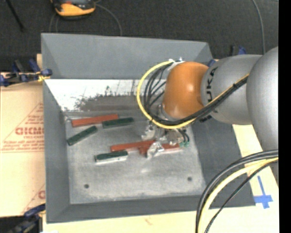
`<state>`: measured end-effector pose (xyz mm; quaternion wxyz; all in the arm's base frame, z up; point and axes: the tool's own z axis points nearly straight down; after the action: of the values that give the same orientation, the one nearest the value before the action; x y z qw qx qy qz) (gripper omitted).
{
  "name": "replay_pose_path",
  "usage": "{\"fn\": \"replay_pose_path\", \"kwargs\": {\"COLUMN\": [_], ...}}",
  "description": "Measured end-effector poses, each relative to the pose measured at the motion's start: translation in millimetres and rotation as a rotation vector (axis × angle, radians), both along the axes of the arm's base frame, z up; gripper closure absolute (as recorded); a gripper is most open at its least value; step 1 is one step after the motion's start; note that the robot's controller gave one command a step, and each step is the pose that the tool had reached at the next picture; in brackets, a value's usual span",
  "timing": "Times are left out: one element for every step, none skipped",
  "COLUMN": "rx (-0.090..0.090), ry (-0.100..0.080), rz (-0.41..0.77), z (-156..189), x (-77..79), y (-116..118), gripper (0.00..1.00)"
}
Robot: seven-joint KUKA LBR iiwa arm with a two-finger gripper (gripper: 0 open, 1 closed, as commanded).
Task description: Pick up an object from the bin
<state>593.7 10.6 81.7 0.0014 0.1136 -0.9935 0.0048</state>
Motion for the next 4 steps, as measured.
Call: {"fn": "replay_pose_path", "kwargs": {"rx": [0.005, 0.008, 0.009, 0.009], "ry": [-0.001, 0.002, -0.002, -0.004], "rz": [-0.002, -0.002, 0.000, -0.001], "z": [4.9, 24.3, 44.5, 61.7], "x": [-1.9, -3.8, -2.8, -2.5], "y": [0.5, 2.5, 3.5, 3.3], "gripper": [1.00, 1.00, 1.00, 1.00]}}
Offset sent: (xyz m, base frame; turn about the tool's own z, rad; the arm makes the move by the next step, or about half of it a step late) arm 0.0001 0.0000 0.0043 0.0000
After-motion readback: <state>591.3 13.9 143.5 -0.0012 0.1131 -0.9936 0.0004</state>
